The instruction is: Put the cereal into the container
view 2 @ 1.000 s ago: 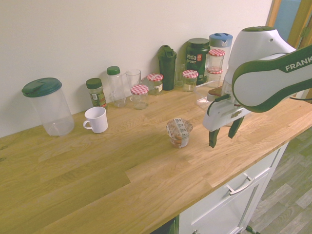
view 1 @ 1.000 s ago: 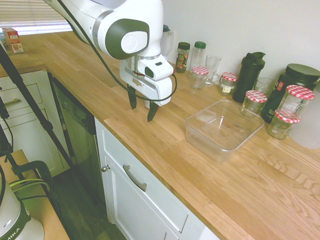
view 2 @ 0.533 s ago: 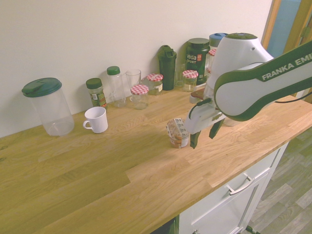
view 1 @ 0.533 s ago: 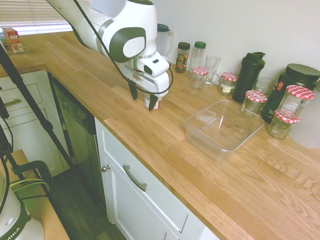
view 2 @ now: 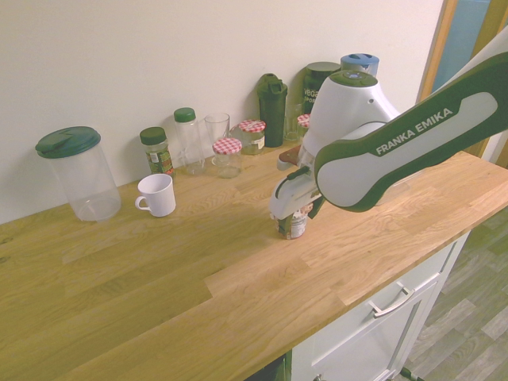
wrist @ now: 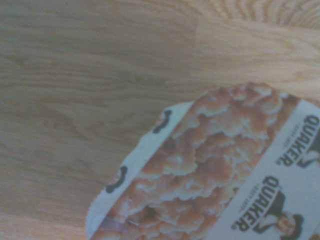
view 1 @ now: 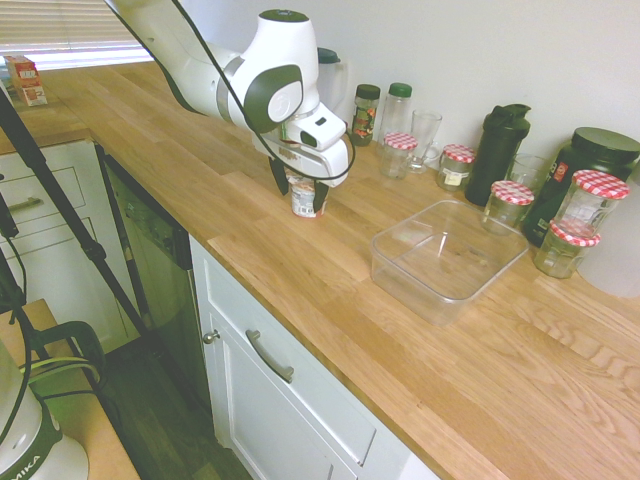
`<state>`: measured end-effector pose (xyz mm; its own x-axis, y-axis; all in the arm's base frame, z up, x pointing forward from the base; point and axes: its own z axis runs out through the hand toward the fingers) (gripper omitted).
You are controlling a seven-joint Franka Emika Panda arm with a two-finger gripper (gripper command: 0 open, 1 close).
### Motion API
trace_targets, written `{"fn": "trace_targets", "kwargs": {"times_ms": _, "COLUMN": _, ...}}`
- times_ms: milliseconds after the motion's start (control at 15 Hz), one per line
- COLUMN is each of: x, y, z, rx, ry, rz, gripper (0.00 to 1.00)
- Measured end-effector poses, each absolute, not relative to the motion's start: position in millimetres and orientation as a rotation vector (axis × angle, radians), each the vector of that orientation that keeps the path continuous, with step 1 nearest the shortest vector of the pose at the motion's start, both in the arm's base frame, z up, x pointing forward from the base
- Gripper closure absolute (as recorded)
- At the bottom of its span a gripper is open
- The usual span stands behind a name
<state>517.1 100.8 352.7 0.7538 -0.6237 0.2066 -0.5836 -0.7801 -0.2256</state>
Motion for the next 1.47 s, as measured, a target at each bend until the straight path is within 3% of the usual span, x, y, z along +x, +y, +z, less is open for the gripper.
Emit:
{"fn": "trace_targets", "kwargs": {"times_ms": 400, "x": 528, "y": 102, "z": 330, "rx": -2.778, "ry": 0.883, "rz": -0.49, "gripper": 0.0}}
{"fn": "trace_targets", "kwargs": {"times_ms": 467, "x": 531, "y": 100, "z": 328, "rx": -2.773, "ry": 0.856, "rz": -0.519, "gripper": 1.0}}
{"fn": "trace_targets", "kwargs": {"times_ms": 1467, "x": 537, "y": 94, "z": 339, "rx": -2.728, "ry": 0.785, "rz": -0.654, "gripper": 1.0}}
